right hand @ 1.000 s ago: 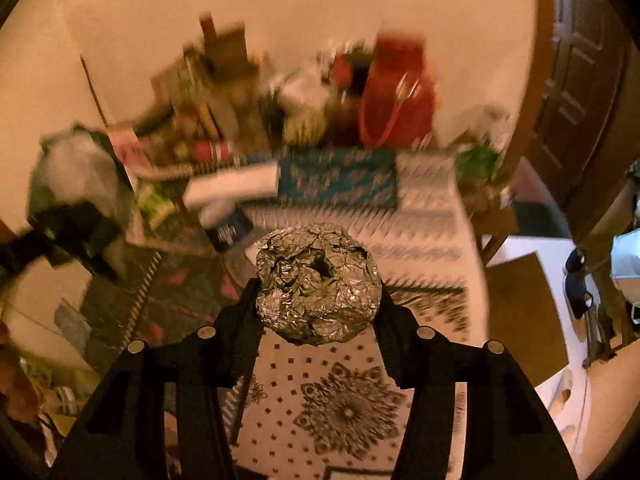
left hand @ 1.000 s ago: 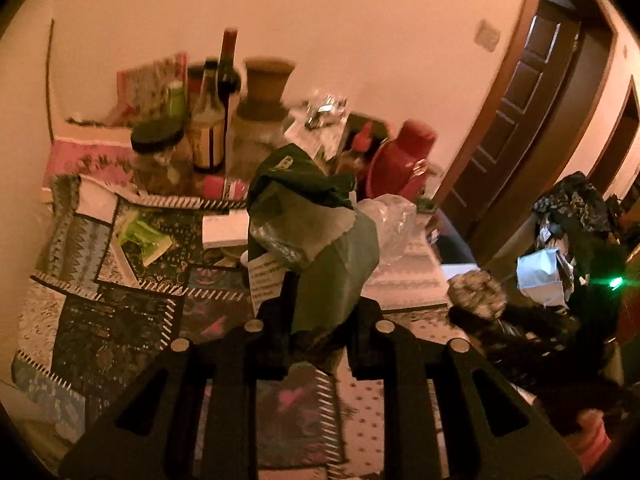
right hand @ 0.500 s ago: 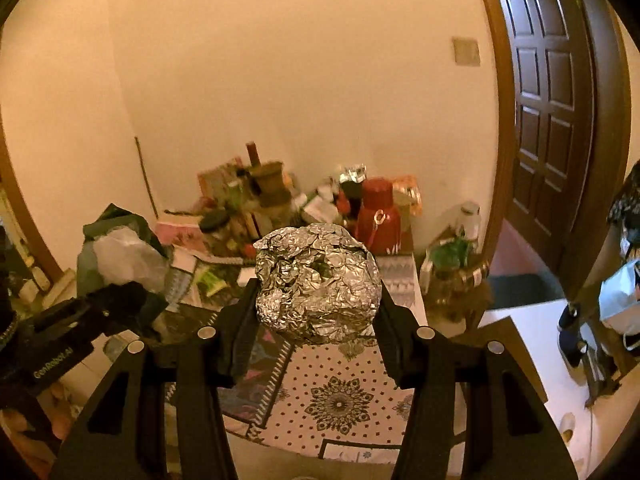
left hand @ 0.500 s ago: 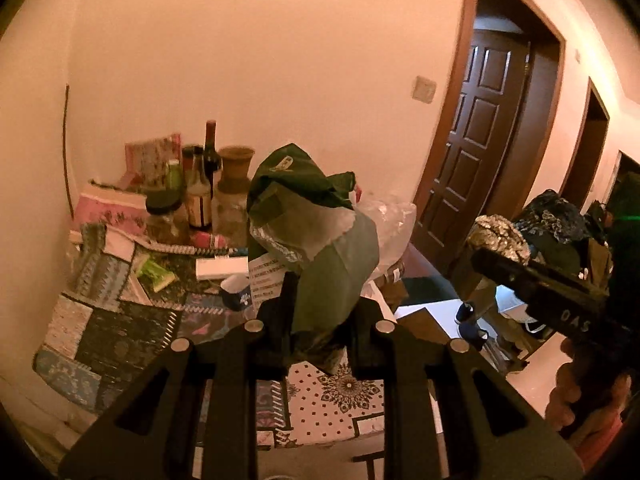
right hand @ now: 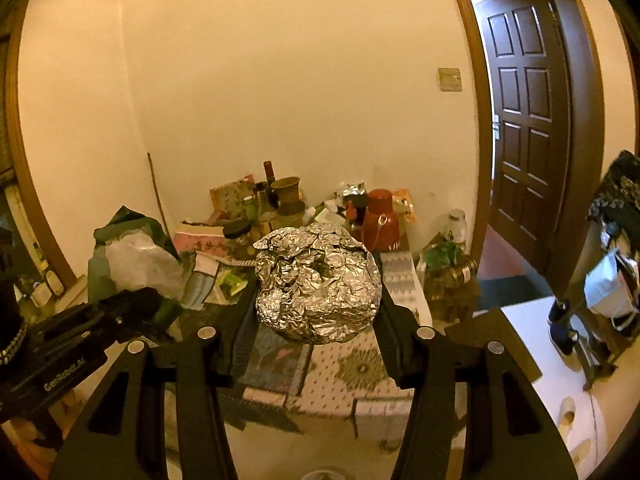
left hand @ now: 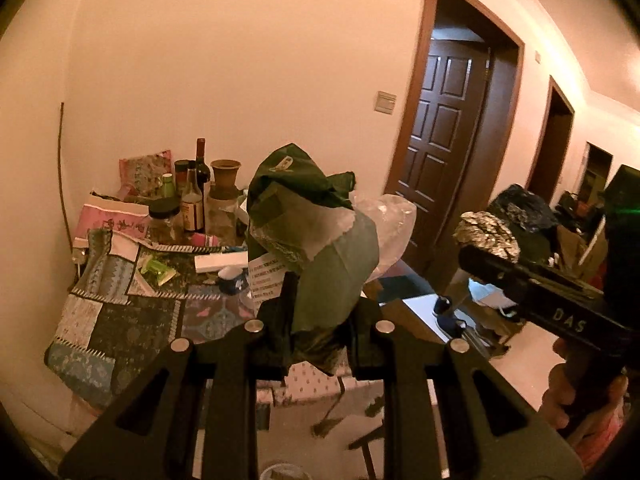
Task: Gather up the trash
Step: 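Lift the green bag and foil ball off the table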
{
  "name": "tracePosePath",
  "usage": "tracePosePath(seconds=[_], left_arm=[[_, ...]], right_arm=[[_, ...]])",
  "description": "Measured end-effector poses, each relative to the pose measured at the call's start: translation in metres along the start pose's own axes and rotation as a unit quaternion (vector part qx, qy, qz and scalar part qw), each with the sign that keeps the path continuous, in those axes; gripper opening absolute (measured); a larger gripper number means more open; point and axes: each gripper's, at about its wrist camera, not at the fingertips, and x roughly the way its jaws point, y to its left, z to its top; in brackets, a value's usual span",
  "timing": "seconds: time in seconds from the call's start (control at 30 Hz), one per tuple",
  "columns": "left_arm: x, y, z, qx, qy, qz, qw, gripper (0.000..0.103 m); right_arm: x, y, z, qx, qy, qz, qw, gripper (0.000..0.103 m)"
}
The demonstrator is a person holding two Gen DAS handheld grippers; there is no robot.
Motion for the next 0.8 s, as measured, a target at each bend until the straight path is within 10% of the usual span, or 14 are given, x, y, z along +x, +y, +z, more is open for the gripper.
tracePosePath(seconds=[0.43, 0.8], left_arm=[[-0.112, 0.018, -0.076, 0.027, 0.033, -0.029, 0.9986, 0.02], [-0.119, 0.033, -0.117, 0.002, 0.085, -0.042, 0.9955, 0.02]], right_arm=[[-0.085, 0.064, -0.077, 0.026, 0.017, -0.033, 0.999, 0.049], [-0.084, 0.069, -0.108, 0.034, 0.069, -0.057, 0.995, 0.049]])
